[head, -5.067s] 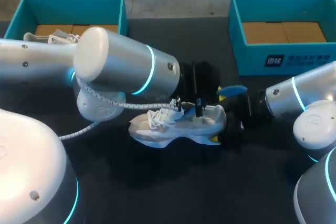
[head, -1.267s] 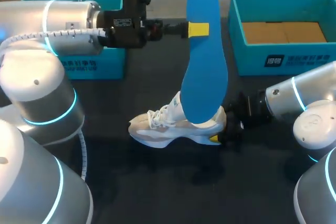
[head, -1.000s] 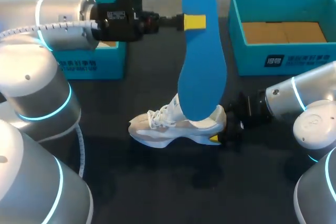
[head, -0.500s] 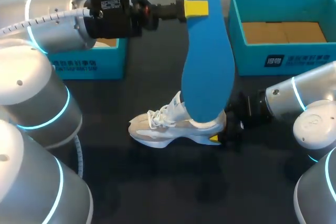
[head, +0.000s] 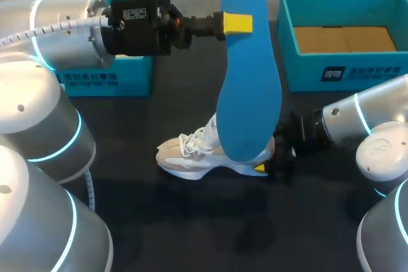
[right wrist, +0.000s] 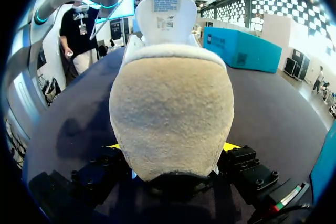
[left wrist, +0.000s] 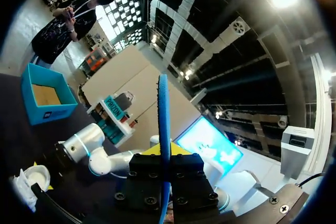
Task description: Take the shoe out of the shoebox, open the shoe tongue, remove and reinsert the insole, then place the shoe into the shoebox
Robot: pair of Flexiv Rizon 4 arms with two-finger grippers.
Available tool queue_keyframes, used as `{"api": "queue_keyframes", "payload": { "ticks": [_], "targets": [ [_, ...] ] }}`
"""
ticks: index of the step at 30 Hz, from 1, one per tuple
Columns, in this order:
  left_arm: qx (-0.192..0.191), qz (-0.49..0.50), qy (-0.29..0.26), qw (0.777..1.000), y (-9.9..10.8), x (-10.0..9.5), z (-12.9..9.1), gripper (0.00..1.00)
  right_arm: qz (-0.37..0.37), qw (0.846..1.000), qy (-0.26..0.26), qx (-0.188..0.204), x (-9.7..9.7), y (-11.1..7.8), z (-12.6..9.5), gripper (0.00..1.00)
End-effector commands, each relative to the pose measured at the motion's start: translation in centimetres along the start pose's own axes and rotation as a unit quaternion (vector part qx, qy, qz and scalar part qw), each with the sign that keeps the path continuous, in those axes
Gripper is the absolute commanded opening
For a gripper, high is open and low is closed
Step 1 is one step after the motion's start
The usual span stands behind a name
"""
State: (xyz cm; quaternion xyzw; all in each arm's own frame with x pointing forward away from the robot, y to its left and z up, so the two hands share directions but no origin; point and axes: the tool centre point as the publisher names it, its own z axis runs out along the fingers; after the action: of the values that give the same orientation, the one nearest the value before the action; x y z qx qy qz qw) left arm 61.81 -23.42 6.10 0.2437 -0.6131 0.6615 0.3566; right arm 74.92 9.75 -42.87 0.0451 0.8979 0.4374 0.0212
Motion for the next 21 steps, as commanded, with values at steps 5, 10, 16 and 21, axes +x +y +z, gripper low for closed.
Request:
{"api": "queue_keyframes", "payload": {
  "ticks": [5,10,16,21],
  "targets": [
    [0.001,0.006,0.003,1.000,0.34,-0.06,-0.02,0.00,0.000,1.000,-0.001,0.003,0.09,-0.16,0.48,0.00],
    [0.001,0.006,0.003,1.000,0.34,-0.06,-0.02,0.00,0.000,1.000,-0.001,0.003,0.09,-0.16,0.48,0.00],
    [0.001,0.006,0.003,1.000,0.34,-0.06,-0.02,0.00,0.000,1.000,-0.001,0.003,0.09,-0.16,0.48,0.00],
    [0.001,0.006,0.003,1.000,0.34,-0.06,-0.02,0.00,0.000,1.000,-0.001,0.003,0.09,-0.16,0.48,0.00]
  ]
}}
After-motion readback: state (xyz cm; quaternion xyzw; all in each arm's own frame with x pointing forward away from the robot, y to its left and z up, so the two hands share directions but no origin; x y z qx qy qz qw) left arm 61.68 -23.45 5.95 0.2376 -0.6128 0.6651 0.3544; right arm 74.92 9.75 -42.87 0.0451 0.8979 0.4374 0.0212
